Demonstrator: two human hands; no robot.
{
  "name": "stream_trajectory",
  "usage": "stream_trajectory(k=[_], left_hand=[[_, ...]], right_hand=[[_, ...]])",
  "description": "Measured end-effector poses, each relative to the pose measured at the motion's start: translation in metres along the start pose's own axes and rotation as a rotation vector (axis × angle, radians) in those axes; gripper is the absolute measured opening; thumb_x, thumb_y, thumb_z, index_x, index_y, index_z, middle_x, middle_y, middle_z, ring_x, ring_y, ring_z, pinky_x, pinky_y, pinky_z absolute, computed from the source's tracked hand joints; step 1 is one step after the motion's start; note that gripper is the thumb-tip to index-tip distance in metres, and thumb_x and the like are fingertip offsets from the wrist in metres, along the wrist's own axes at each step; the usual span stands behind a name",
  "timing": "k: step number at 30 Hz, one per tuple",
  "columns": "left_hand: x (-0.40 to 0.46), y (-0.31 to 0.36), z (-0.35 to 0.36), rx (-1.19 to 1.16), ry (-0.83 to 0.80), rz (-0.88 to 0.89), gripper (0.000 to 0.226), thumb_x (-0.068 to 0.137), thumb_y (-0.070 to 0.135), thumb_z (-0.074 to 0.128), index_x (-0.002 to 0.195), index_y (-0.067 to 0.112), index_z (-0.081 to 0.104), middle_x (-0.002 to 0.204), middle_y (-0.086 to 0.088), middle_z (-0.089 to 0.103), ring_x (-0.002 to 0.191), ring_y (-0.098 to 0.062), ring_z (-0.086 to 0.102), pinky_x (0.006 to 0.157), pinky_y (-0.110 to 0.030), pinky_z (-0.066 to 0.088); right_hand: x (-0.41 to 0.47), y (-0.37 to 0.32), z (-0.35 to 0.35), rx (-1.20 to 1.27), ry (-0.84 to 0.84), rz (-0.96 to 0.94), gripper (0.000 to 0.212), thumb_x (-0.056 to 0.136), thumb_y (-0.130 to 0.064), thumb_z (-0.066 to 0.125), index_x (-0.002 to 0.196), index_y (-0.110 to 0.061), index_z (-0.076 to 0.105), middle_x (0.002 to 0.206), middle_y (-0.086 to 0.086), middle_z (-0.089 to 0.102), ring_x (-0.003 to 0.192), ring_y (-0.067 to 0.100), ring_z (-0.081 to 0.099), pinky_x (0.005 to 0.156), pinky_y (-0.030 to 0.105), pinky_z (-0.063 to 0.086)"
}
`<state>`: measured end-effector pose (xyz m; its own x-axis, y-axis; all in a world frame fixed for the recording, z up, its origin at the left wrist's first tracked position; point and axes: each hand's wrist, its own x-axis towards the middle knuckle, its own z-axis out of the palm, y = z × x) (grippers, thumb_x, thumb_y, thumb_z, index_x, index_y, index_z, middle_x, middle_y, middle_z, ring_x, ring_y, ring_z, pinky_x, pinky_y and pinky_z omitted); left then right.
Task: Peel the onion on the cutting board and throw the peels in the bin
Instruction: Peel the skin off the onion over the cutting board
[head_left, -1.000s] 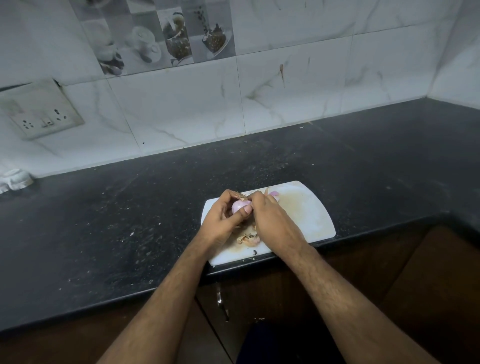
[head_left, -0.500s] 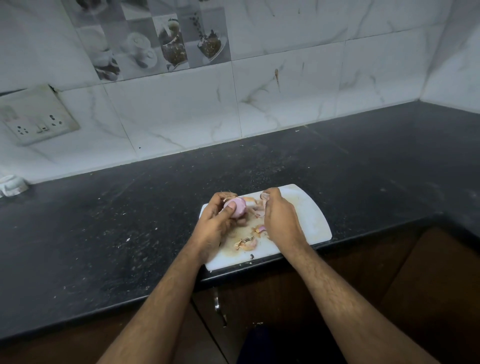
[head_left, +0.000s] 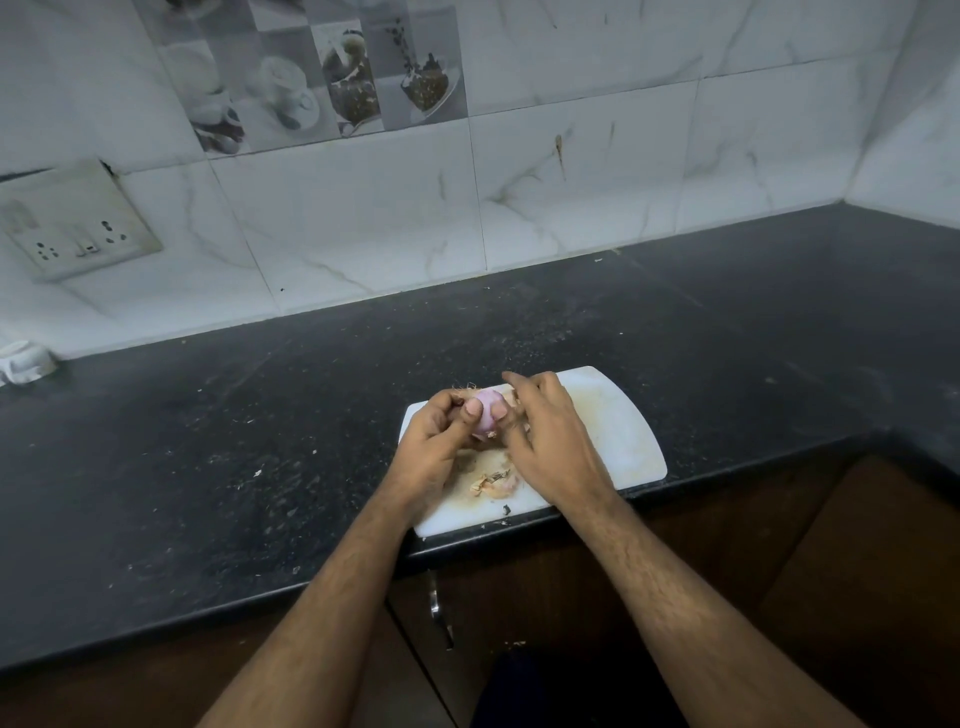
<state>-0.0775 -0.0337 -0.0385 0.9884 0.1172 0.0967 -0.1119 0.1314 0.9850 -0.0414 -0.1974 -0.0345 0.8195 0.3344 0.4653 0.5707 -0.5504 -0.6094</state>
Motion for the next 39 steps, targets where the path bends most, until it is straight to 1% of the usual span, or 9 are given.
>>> stream_trajectory(k=[2, 4, 7, 13, 21, 28, 31, 37, 39], left_hand=[[0.0000, -0.0001, -0.0005, 0.006, 0.004, -0.013, 0.045, 0.097, 0.035, 0.067, 0.123, -0.002, 0.064, 0.100, -0.015, 0.073, 0.087, -0.024, 0.068, 0.067, -0.027, 0.054], [0.0005, -0.0009, -0.0019, 0.001, -0.001, -0.018, 0.043, 0.097, 0.034, 0.069, 0.121, -0.001, 0.066, 0.099, -0.014, 0.073, 0.091, -0.025, 0.067, 0.074, -0.032, 0.052], [-0.0005, 0.0008, -0.0006, 0.013, -0.004, -0.026, 0.037, 0.095, 0.031, 0.070, 0.118, 0.002, 0.067, 0.092, -0.005, 0.075, 0.082, -0.014, 0.068, 0.067, -0.023, 0.054], [0.0030, -0.0016, -0.0044, -0.036, -0.056, -0.023, 0.043, 0.097, 0.019, 0.069, 0.131, -0.006, 0.060, 0.119, -0.021, 0.074, 0.106, -0.027, 0.074, 0.090, -0.034, 0.062], [0.0008, 0.0055, -0.0048, -0.130, -0.073, -0.065, 0.028, 0.110, 0.008, 0.049, 0.133, -0.004, 0.058, 0.110, -0.016, 0.078, 0.096, -0.022, 0.079, 0.080, -0.027, 0.063], [0.0004, 0.0052, -0.0016, -0.082, -0.091, -0.045, 0.034, 0.105, 0.014, 0.057, 0.136, -0.001, 0.062, 0.111, -0.016, 0.077, 0.100, -0.022, 0.076, 0.084, -0.029, 0.062], [-0.0012, 0.0038, -0.0004, -0.037, -0.067, 0.015, 0.036, 0.099, 0.015, 0.066, 0.132, -0.001, 0.065, 0.111, -0.015, 0.076, 0.099, -0.022, 0.074, 0.085, -0.030, 0.062], [-0.0008, 0.0005, -0.0033, 0.008, -0.052, 0.039, 0.038, 0.096, 0.017, 0.071, 0.129, 0.001, 0.067, 0.122, -0.022, 0.074, 0.108, -0.031, 0.073, 0.098, -0.049, 0.061], [-0.0005, 0.0009, -0.0036, 0.016, -0.053, 0.036, 0.036, 0.097, 0.017, 0.072, 0.129, 0.002, 0.068, 0.122, -0.023, 0.074, 0.107, -0.032, 0.072, 0.097, -0.049, 0.060]], right_hand=[[-0.0016, -0.0008, 0.0012, -0.046, -0.043, -0.027, 0.055, 0.107, -0.052, 0.036, 0.150, -0.019, 0.045, 0.119, -0.004, 0.044, 0.107, 0.012, 0.052, 0.088, 0.031, 0.053], [-0.0029, -0.0015, 0.0026, -0.088, -0.046, -0.051, 0.050, 0.109, -0.048, 0.034, 0.146, -0.018, 0.048, 0.117, -0.003, 0.045, 0.105, 0.014, 0.052, 0.088, 0.036, 0.054], [-0.0045, -0.0058, 0.0037, -0.189, -0.068, -0.076, 0.049, 0.110, -0.039, 0.028, 0.148, -0.012, 0.044, 0.130, 0.004, 0.049, 0.116, 0.018, 0.049, 0.095, 0.037, 0.051], [-0.0008, -0.0087, 0.0041, -0.224, -0.114, -0.069, 0.047, 0.109, -0.032, 0.033, 0.150, -0.009, 0.041, 0.137, 0.007, 0.049, 0.121, 0.019, 0.047, 0.095, 0.031, 0.045], [-0.0022, -0.0029, 0.0035, -0.150, -0.076, -0.085, 0.056, 0.105, -0.051, 0.038, 0.151, -0.018, 0.038, 0.135, -0.002, 0.050, 0.117, 0.013, 0.051, 0.090, 0.033, 0.053], [-0.0055, -0.0031, 0.0039, -0.141, -0.039, -0.061, 0.049, 0.107, -0.045, 0.038, 0.145, -0.016, 0.048, 0.123, -0.001, 0.061, 0.106, 0.014, 0.058, 0.087, 0.033, 0.053], [-0.0059, -0.0063, 0.0043, -0.199, -0.070, -0.061, 0.050, 0.109, -0.038, 0.033, 0.149, -0.012, 0.044, 0.127, 0.004, 0.060, 0.107, 0.018, 0.060, 0.087, 0.032, 0.052], [-0.0020, -0.0091, 0.0037, -0.233, -0.130, -0.026, 0.045, 0.111, -0.031, 0.030, 0.152, -0.014, 0.039, 0.135, 0.004, 0.056, 0.114, 0.018, 0.058, 0.089, 0.027, 0.045], [-0.0013, -0.0095, 0.0027, -0.232, -0.139, -0.017, 0.044, 0.111, -0.029, 0.032, 0.151, -0.013, 0.040, 0.136, 0.003, 0.056, 0.116, 0.017, 0.057, 0.091, 0.027, 0.045]])
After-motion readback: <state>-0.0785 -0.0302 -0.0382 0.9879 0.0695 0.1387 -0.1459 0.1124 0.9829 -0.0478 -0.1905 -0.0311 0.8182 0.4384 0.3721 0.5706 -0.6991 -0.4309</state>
